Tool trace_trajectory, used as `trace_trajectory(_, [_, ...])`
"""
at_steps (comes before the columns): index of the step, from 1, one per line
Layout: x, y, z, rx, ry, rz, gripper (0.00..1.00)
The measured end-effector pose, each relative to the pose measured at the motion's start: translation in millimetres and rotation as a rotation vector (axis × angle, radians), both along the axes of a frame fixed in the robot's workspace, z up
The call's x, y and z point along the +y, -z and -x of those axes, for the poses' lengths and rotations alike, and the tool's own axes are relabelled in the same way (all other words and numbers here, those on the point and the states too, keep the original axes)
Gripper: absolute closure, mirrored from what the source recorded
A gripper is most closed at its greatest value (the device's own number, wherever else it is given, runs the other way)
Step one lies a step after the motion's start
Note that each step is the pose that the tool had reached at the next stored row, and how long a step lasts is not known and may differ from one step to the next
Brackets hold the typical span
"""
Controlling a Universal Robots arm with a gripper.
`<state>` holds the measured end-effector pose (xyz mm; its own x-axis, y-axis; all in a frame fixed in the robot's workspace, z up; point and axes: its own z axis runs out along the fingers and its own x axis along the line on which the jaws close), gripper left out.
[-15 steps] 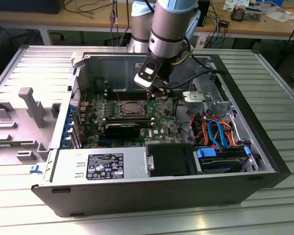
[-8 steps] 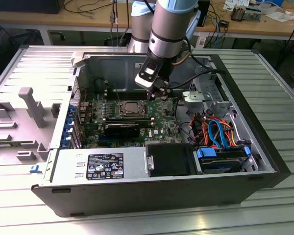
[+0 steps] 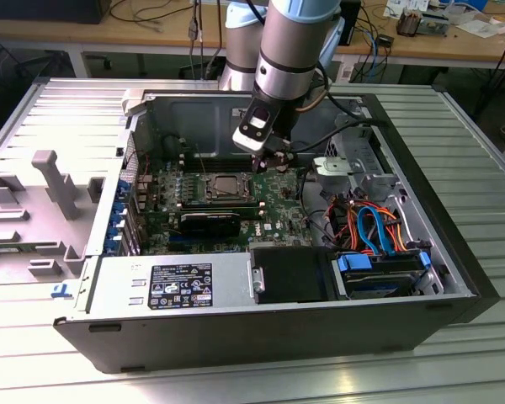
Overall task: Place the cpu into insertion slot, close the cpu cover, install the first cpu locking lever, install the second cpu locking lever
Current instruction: 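Install the first cpu locking lever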
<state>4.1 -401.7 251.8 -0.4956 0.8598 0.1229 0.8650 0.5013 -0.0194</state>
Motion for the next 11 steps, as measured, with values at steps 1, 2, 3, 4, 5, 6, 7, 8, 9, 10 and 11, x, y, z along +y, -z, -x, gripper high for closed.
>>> trace_trajectory(1, [0.0,0.0,0.0,0.0000,-0.002,0.0000,0.89])
trace_trajectory(2, [0.0,0.0,0.0,0.0001,-0.004,0.0000,0.89])
trace_trajectory(3, [0.0,0.0,0.0,0.0000,-0.008,0.0000,0.89])
trace_trajectory(4, [0.0,0.0,0.0,0.0000,-0.012,0.0000,0.89])
trace_trajectory(5, [0.0,0.0,0.0,0.0000,-0.015,0.0000,0.89])
trace_trajectory(6, [0.0,0.0,0.0,0.0000,-0.018,0.0000,0.89])
trace_trajectory(7, [0.0,0.0,0.0,0.0000,-0.021,0.0000,0.89])
trace_trajectory(8, [0.0,0.0,0.0,0.0000,-0.023,0.0000,0.89])
trace_trajectory(9, [0.0,0.0,0.0,0.0000,-0.026,0.0000,0.89])
trace_trajectory(10, [0.0,0.0,0.0,0.0000,-0.030,0.0000,0.89])
trace_trajectory(11, [0.0,0.0,0.0,0.0000,-0.033,0.0000,0.89])
